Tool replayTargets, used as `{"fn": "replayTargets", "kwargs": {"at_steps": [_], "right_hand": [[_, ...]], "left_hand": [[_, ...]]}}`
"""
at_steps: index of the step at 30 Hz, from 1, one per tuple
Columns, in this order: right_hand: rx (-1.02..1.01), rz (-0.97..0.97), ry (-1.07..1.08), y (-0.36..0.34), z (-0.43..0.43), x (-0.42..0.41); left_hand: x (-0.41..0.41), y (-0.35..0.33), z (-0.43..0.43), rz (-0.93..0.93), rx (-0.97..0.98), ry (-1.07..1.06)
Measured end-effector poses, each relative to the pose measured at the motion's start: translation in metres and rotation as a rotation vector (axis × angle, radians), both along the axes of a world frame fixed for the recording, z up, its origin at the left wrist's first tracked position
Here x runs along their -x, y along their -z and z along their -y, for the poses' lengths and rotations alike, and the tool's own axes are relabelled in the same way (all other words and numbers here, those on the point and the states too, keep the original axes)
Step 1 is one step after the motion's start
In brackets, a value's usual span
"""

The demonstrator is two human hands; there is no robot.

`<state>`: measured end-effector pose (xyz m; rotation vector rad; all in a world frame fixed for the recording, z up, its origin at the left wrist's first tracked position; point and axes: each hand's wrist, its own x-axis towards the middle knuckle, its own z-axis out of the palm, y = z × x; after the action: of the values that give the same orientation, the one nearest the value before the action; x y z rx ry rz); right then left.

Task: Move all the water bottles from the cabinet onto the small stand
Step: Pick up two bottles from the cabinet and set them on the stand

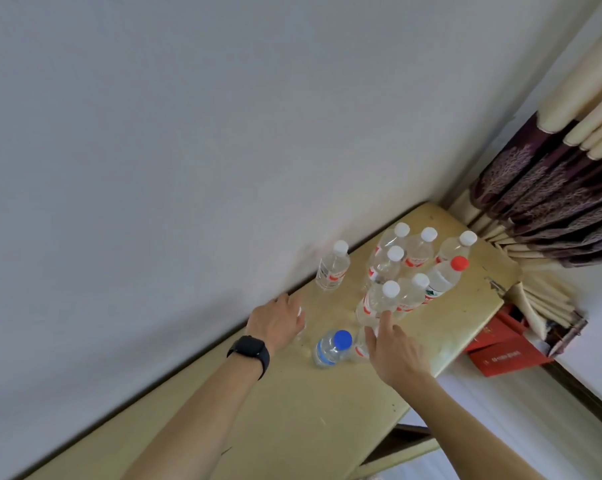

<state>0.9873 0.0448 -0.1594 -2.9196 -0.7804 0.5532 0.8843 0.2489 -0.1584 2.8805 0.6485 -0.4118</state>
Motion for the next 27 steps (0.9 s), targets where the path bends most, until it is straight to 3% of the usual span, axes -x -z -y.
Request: {"fn": "replayTargets", "kwargs": {"at_steps": [6,9,13,20,23,27], "right_hand": [[0.024,-0.078,-0.084,-0.016,0.046,-0.004],[-0.046,-0.118,-0.072,-0.039,0.076,-0.002],[-0.134,-0.019,-0.067,-0.080,0.129,0.010],[-0.376,0.144,0.126,-0.150,0.282,0.049],[-0.381,0.274,0.249,-0.172,0.365,0.077],[-0.439,0.297,0.454,-0.188,0.481,0.125]], "left_hand": [[0.016,-0.027,-0.021,0.009,-0.031,-0.047],[0.016,-0.075,-0.019,0.108,-0.095,-0.016],[-0.006,-0.152,0.020,0.243,-0.159,0.061],[-0.045,-0.225,0.171,0.403,-0.194,0.324],[-0.055,-0.226,0.262,0.436,-0.148,0.454],[-0.064,-0.209,0.406,0.429,-0.064,0.722]]}}
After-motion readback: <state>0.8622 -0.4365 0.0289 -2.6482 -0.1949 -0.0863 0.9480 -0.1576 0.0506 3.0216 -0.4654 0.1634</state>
